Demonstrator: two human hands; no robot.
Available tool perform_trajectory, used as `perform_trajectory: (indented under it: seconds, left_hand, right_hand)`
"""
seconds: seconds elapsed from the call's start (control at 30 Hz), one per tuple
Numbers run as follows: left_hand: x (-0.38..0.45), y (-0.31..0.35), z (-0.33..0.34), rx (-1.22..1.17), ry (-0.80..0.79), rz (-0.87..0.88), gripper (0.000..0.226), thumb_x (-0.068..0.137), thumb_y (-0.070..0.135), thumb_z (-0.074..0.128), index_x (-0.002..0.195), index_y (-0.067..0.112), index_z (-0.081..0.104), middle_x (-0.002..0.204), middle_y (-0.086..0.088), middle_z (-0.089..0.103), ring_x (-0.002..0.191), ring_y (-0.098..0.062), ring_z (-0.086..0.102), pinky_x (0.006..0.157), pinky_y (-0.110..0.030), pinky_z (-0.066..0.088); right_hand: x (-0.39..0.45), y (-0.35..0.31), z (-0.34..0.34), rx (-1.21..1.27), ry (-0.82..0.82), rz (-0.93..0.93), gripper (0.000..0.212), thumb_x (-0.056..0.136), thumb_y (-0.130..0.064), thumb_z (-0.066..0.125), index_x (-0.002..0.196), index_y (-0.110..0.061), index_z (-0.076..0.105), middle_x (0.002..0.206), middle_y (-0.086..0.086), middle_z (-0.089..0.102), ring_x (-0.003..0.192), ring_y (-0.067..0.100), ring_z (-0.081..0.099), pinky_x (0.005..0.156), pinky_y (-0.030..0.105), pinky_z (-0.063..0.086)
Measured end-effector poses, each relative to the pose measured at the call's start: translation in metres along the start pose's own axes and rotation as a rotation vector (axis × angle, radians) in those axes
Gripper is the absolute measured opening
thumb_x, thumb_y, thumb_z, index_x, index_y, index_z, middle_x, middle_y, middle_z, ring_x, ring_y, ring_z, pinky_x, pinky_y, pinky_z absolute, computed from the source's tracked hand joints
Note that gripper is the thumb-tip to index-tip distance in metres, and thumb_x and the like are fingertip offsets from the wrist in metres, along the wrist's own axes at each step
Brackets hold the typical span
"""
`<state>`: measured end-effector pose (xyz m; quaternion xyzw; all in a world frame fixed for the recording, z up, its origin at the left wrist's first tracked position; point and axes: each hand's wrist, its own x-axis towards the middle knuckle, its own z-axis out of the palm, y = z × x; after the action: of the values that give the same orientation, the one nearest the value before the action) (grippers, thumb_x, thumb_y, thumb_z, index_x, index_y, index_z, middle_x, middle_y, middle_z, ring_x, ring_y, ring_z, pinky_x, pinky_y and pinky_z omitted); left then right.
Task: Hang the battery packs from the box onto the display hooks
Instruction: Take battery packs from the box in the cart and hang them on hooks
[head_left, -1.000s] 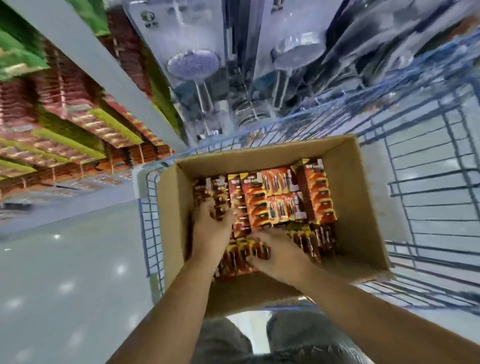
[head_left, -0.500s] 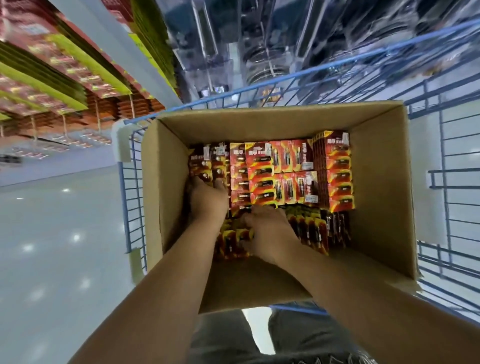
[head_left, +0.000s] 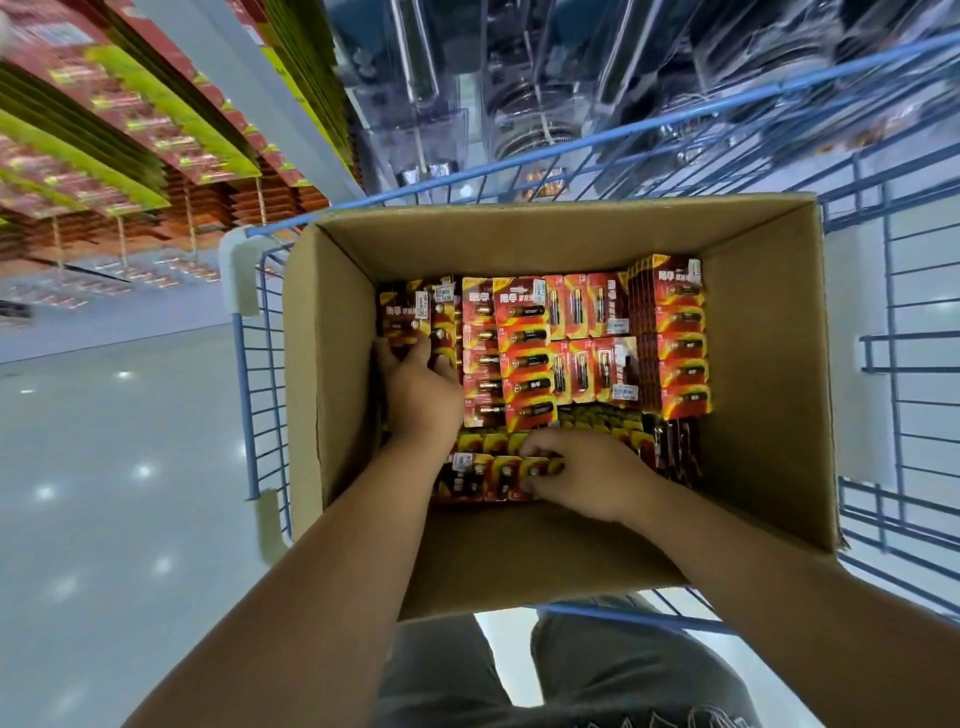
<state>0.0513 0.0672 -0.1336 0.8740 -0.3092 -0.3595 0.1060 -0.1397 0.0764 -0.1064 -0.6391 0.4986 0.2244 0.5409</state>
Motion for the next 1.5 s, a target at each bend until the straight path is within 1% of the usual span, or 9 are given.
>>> perform_trajectory:
  seconds: [0.1, 0.27, 0.47, 0.6, 0.77, 0.97, 1.17, 1.3, 1.5]
  left_hand:
    - [0.003, -0.004, 0.001, -0.081, 0.001, -0.052, 0.039, 0.108, 0.02, 0.053, 0.146, 0.024, 0.049, 0.147, -0.008, 0.049, 0.129, -0.032, 0.058, 0.084, -0.032, 0.055]
    - [0.003, -0.007, 0.005, 0.052, 0.004, -0.084, 0.073, 0.104, 0.03, 0.06, 0.165, 0.021, 0.02, 0.163, -0.012, 0.03, 0.145, -0.034, 0.042, 0.1, -0.046, 0.055]
    - [0.002, -0.008, 0.005, 0.063, -0.1, -0.112, 0.068, 0.107, 0.047, 0.049, 0.165, 0.023, 0.023, 0.167, -0.011, 0.021, 0.148, -0.035, 0.037, 0.106, -0.047, 0.052]
    - [0.007, -0.011, 0.002, -0.171, -0.132, -0.139, 0.054, 0.108, 0.043, 0.047, 0.157, 0.028, 0.029, 0.144, -0.01, 0.054, 0.112, -0.027, 0.062, 0.068, -0.031, 0.053]
    - [-0.004, -0.018, 0.007, -0.048, 0.006, -0.074, 0.089, 0.088, 0.054, 0.076, 0.157, 0.019, 0.034, 0.15, -0.009, 0.048, 0.135, -0.032, 0.053, 0.097, -0.05, 0.057]
    - [-0.01, -0.019, 0.005, -0.059, -0.041, 0.004, 0.044, 0.095, 0.044, 0.072, 0.128, 0.021, 0.055, 0.121, 0.001, 0.066, 0.113, -0.026, 0.067, 0.077, -0.034, 0.05]
    - [-0.055, -0.005, -0.039, -0.365, -0.025, 0.106, 0.018, 0.102, 0.044, 0.062, 0.118, 0.037, 0.056, 0.107, 0.016, 0.069, 0.104, -0.011, 0.07, 0.087, -0.04, 0.06]
    - [-0.097, 0.021, -0.114, -0.462, 0.08, 0.229, 0.019, 0.101, 0.049, 0.059, 0.117, 0.05, 0.05, 0.107, 0.018, 0.071, 0.097, -0.004, 0.071, 0.079, -0.034, 0.061]
    - [-0.153, 0.026, -0.249, -0.852, 0.175, 0.253, 0.013, 0.106, 0.025, 0.06, 0.117, 0.031, 0.063, 0.092, 0.007, 0.079, 0.078, -0.017, 0.078, 0.057, -0.039, 0.064]
  right_hand:
    - [-0.003, 0.004, -0.002, -0.007, 0.007, -0.006, 0.032, 0.098, -0.044, 0.067, 0.129, -0.037, 0.061, 0.133, -0.008, 0.061, 0.106, 0.012, 0.056, 0.08, 0.027, 0.044]
    - [-0.004, 0.006, -0.007, 0.031, 0.034, 0.026, 0.023, 0.101, -0.04, 0.064, 0.123, -0.039, 0.057, 0.112, -0.009, 0.066, 0.093, 0.016, 0.065, 0.08, 0.035, 0.057]
    - [-0.004, 0.019, -0.007, 0.228, 0.133, 0.046, 0.013, 0.104, -0.035, 0.06, 0.114, -0.041, 0.057, 0.108, -0.012, 0.069, 0.097, 0.01, 0.066, 0.085, 0.038, 0.06]
    - [-0.004, 0.025, -0.007, 0.413, 0.144, 0.064, 0.022, 0.106, -0.03, 0.058, 0.125, -0.041, 0.059, 0.119, -0.016, 0.067, 0.111, 0.005, 0.063, 0.092, 0.027, 0.054]
    - [-0.004, 0.023, -0.008, 0.528, 0.172, 0.074, 0.022, 0.106, -0.032, 0.058, 0.127, -0.039, 0.06, 0.119, -0.017, 0.067, 0.109, 0.002, 0.062, 0.084, 0.022, 0.051]
    - [-0.014, 0.016, -0.008, 0.803, 0.199, 0.095, 0.019, 0.106, -0.022, 0.058, 0.118, -0.037, 0.063, 0.111, -0.012, 0.074, 0.095, 0.003, 0.072, 0.074, 0.021, 0.054]
    - [-0.046, -0.008, -0.026, 1.056, 0.223, 0.012, 0.032, 0.1, -0.026, 0.069, 0.131, -0.031, 0.063, 0.119, -0.007, 0.077, 0.111, 0.017, 0.074, 0.1, 0.046, 0.057]
    - [-0.083, -0.053, -0.055, 1.092, 0.243, -0.148, 0.033, 0.097, -0.022, 0.071, 0.128, -0.028, 0.064, 0.117, -0.001, 0.078, 0.107, 0.021, 0.076, 0.098, 0.049, 0.058]
    - [-0.131, -0.168, -0.077, 1.039, 0.239, -0.4, 0.037, 0.094, -0.028, 0.075, 0.13, -0.03, 0.064, 0.117, 0.002, 0.078, 0.109, 0.026, 0.075, 0.098, 0.057, 0.057]
